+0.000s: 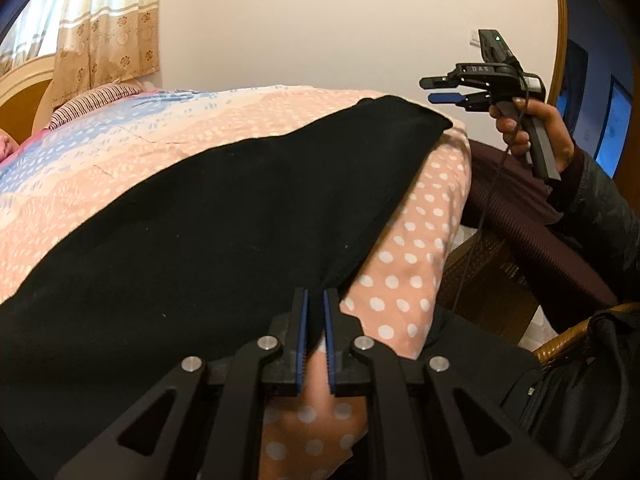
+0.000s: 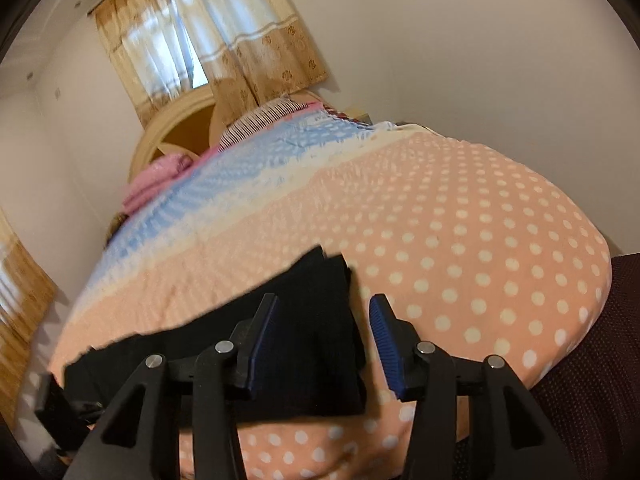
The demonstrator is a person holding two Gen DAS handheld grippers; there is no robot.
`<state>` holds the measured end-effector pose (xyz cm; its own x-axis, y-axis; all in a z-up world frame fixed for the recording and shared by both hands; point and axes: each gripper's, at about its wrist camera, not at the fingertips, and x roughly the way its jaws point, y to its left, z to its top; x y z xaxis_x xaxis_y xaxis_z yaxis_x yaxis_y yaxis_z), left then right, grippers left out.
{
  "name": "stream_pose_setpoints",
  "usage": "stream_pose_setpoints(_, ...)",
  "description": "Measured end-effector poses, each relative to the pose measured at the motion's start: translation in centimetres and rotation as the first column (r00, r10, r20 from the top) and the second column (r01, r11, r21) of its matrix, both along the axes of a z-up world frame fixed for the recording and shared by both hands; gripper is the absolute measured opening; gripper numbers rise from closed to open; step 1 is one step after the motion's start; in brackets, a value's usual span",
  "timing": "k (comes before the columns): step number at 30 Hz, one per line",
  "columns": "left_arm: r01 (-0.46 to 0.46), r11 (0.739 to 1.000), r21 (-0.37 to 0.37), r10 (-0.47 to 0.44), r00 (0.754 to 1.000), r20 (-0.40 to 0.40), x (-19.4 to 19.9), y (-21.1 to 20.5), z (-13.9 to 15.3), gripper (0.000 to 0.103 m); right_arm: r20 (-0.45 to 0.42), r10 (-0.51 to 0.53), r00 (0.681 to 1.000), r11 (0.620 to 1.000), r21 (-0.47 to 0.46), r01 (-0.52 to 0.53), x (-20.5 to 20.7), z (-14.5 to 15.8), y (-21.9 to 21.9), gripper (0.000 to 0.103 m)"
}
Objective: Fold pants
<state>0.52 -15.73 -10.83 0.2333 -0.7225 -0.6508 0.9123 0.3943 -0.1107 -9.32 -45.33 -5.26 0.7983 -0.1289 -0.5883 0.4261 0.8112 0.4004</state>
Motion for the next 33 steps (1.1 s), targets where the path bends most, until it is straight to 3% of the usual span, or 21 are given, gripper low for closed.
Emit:
stream_pose_setpoints(3, -0.004, 1.000, 0.003, 0.004, 1.000, 0.002, -0.1, 0.0, -0.2, 0.011, -0.008, -0.002, 1.000, 0.999, 0.034, 0.002, 1.4, 0.1, -1.2, 0.049)
stream_pose_setpoints(6, -0.016, 1.000, -0.002, 0.016, 1.000, -0.010, 0.1, -0.2, -0.3, 0.011, -0.073, 0.062, 0.995, 0.989, 0.139, -0.051, 4.5, -1.6, -2.1, 0.048)
stream_pose_setpoints(8, -0.022, 1.000, -0.002, 0.022, 1.000, -0.010, 0.1, -0.1, -0.3, 0.011, -0.103, 0.088, 0.991, 0.987, 0.145, -0.073, 5.9, -2.3, -1.9, 0.014)
stream_pose_setpoints(11, -0.028, 1.000, -0.001, 0.028, 1.000, -0.005, -0.1, 0.0, -0.3, 0.012, -0.070, 0.089, 0.994, 0.991, 0.107, -0.081, 6.4, -1.6, -1.1, 0.006)
stream_pose_setpoints(19, -0.037, 0.999, -0.004, 0.037, 0.999, -0.004, -0.1, -0.1, -0.3, 0.013, 0.008, 0.074, 0.997, 0.996, -0.059, -0.074, 7.1, 2.4, 0.7, 0.005)
stream_pose_setpoints(22, -0.053, 0.999, -0.004, 0.053, 0.998, 0.030, -0.6, -0.4, -0.1, 0.018, -0.048, 0.037, 0.998, 0.994, -0.096, -0.041, 8.2, 1.2, 0.0, 0.005)
stream_pose_setpoints(24, -0.043, 0.999, 0.000, 0.043, 0.998, 0.044, -1.3, -0.6, -0.3, 0.034, -0.126, 0.063, 0.990, 0.997, -0.045, -0.069, 9.3, -0.7, -1.0, 0.006)
stream_pose_setpoints(26, -0.034, 0.999, 0.012, 0.033, 0.997, 0.075, -2.0, -1.0, -0.5, 0.042, -0.197, 0.055, 0.979, 0.996, -0.052, -0.066, 9.4, -2.6, -1.2, 0.009)
stream_pose_setpoints(27, -0.022, 0.999, 0.023, 0.020, 0.995, 0.098, -2.5, -1.1, -0.5, 0.047, -0.179, 0.055, 0.982, 0.996, -0.060, -0.067, 8.7, -2.7, -1.3, 0.010)
stream_pose_setpoints(28, -0.014, 0.999, 0.032, 0.011, 0.993, 0.117, -2.9, -1.2, -0.6, 0.049, -0.174, 0.050, 0.983, 0.996, -0.063, -0.062, 8.2, -2.6, -1.4, 0.017)
stream_pose_setpoints(29, -0.011, 0.999, 0.040, 0.006, 0.992, 0.130, -3.0, -1.3, -0.6, 0.051, -0.180, 0.022, 0.983, 0.997, -0.075, -0.035, 7.4, -2.3, -1.5, 0.039)
stream_pose_setpoints(30, -0.008, 0.999, 0.048, 0.002, 0.990, 0.140, -3.1, -1.3, -0.7, 0.051, -0.174, 0.009, 0.985, 0.997, -0.080, -0.023, 6.8, -2.1, -1.5, 0.051)
stream_pose_setpoints(31, -0.006, 0.999, 0.053, -0.002, 0.989, 0.146, -3.2, -1.2, -0.8, 0.051, -0.148, -0.006, 0.989, 0.996, -0.085, -0.007, 5.6, -1.6, -1.6, 0.056)
stream_pose_setpoints(33, -0.005, 0.999, 0.048, -0.002, 0.991, 0.134, -2.7, -1.0, -0.8, 0.051, -0.123, -0.005, 0.992, 0.996, -0.088, -0.005, 4.1, -1.0, -1.5, 0.056)
